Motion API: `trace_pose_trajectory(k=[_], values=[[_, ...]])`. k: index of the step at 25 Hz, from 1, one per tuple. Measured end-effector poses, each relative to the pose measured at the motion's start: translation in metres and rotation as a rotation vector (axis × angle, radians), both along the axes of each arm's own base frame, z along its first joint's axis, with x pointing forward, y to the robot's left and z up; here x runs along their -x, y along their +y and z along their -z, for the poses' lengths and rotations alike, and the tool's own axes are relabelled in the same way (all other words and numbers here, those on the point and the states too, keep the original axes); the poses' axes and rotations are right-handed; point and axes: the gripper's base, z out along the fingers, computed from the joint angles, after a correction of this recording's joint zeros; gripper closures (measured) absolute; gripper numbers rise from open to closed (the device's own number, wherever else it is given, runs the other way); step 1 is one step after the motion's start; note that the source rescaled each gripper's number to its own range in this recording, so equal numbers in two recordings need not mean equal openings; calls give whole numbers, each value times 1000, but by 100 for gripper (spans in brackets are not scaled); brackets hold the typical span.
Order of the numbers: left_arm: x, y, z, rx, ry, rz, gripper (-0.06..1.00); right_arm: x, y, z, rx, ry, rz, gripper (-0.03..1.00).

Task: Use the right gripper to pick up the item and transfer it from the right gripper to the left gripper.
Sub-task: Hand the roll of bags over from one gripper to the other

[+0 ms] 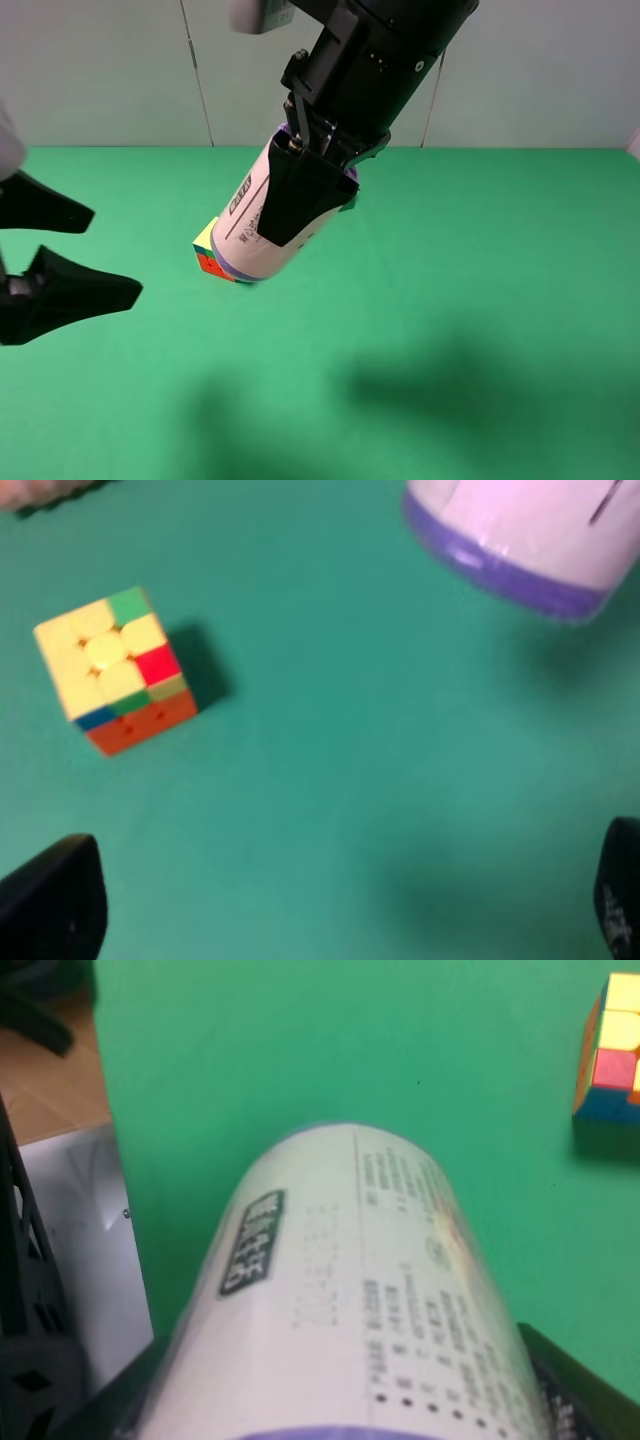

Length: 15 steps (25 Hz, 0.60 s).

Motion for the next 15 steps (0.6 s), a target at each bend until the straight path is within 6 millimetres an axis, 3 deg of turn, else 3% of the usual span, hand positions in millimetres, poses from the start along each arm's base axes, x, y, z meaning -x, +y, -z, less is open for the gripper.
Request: trace_pose_trajectory(k=[15], values=[[-30, -53, 5, 10, -74, 274, 3, 1, 2, -1, -22, 14, -8, 96]])
